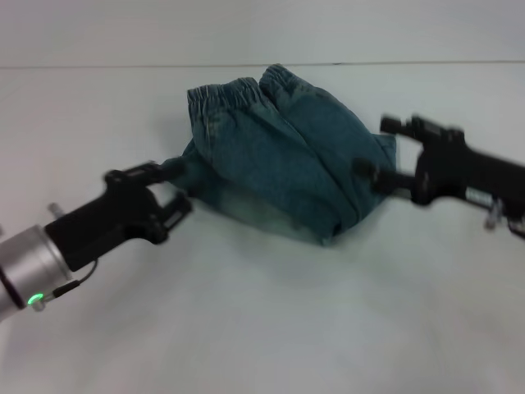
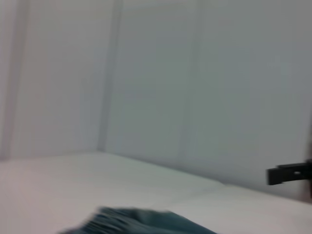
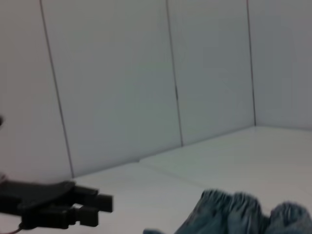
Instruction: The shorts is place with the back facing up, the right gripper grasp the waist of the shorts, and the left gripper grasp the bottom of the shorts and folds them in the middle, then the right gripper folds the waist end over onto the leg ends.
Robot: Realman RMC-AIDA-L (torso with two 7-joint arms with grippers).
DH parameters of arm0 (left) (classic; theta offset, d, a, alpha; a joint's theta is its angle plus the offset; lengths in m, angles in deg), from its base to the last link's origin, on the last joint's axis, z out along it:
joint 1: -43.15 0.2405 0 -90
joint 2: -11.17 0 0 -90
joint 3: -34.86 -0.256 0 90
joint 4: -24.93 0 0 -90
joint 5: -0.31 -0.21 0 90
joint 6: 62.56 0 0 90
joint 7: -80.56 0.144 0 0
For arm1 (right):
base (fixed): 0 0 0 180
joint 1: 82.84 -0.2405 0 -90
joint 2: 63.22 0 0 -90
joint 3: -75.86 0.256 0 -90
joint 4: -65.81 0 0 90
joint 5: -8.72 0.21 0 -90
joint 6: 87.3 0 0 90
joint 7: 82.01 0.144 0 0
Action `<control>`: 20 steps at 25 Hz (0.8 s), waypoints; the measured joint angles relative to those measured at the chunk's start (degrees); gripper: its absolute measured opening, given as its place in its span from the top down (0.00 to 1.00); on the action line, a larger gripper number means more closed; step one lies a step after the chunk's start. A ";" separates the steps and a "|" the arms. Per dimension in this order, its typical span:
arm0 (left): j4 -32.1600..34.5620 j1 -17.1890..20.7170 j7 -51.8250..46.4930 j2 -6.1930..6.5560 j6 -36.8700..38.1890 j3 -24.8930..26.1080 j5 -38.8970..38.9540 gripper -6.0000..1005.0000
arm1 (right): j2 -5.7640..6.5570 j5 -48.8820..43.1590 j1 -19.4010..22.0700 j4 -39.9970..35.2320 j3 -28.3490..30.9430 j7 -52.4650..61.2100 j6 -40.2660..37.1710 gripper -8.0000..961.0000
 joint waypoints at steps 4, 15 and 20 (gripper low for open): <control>3.12 -0.75 -4.04 -0.16 -0.30 -7.01 -0.87 0.77 | -0.16 -2.28 2.74 -0.20 -0.58 -0.32 -1.07 0.18; 2.44 -2.02 -5.75 -0.30 -2.21 -8.84 -0.42 0.22 | -0.18 -2.62 4.93 0.18 -0.58 -2.23 0.27 0.01; 2.49 -2.02 -6.49 -0.30 -2.41 -8.89 -0.42 0.09 | -0.18 -2.16 5.39 0.23 -0.55 -1.94 0.56 0.01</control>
